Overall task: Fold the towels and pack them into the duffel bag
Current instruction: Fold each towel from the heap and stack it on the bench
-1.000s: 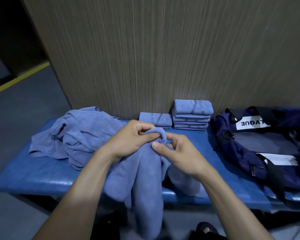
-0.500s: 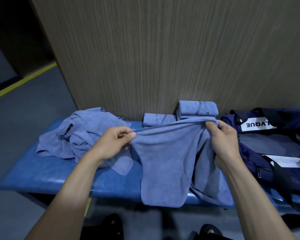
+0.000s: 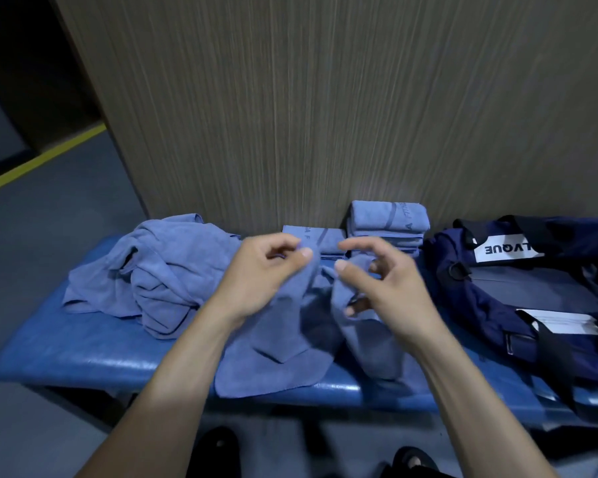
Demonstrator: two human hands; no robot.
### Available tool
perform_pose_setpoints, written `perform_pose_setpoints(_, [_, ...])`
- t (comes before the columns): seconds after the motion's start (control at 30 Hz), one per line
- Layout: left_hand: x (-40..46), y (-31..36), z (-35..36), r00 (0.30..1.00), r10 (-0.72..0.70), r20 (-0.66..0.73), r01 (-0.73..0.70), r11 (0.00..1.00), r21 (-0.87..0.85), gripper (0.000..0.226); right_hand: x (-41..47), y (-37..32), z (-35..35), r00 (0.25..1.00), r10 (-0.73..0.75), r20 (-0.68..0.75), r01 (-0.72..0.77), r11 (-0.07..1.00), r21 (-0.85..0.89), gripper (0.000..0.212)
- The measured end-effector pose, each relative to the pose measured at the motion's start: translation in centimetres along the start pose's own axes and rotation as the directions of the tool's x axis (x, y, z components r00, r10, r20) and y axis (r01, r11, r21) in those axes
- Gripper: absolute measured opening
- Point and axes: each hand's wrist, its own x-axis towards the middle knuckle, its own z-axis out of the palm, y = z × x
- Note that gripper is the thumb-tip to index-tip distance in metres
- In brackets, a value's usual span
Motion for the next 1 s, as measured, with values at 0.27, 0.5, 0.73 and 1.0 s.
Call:
perform_pose_setpoints(0.27, [-0.6, 0.2, 0.6, 0.999, 0.042, 0.004, -0.042, 0.996, -0.074, 0.014, -0.6, -0.4, 0.6, 0.974, 0.011, 0.227, -0.061, 0.976, 0.21, 0.036])
perform_pose_setpoints(0.5, [-0.9, 0.3, 0.7, 0.997, 0.043, 0.059, -0.041, 0.999, -0.03, 0.018, -0.2, 0.5, 0.9, 0.987, -0.141, 0.076, 0.139, 0.99, 0.031, 0.015])
perform_pose_setpoints(0.73, [-1.1, 0.2, 0.8, 0.986, 0.052, 0.162, -0.05, 0.999, -0.017, 0.023, -0.2, 0.8, 0.7, 0.968, -0.248, 0.035, 0.246, 0.912, -0.328, 0.02])
perform_pose_setpoints(1.0, [-1.2, 0.3, 0.7, 0.977, 0.069, 0.2, -0.079, 0.996, 0.041, 0.023, -0.2, 0.6, 0.3, 0.97, -0.24, 0.033, 0.238, 0.924, -0.298, 0.021])
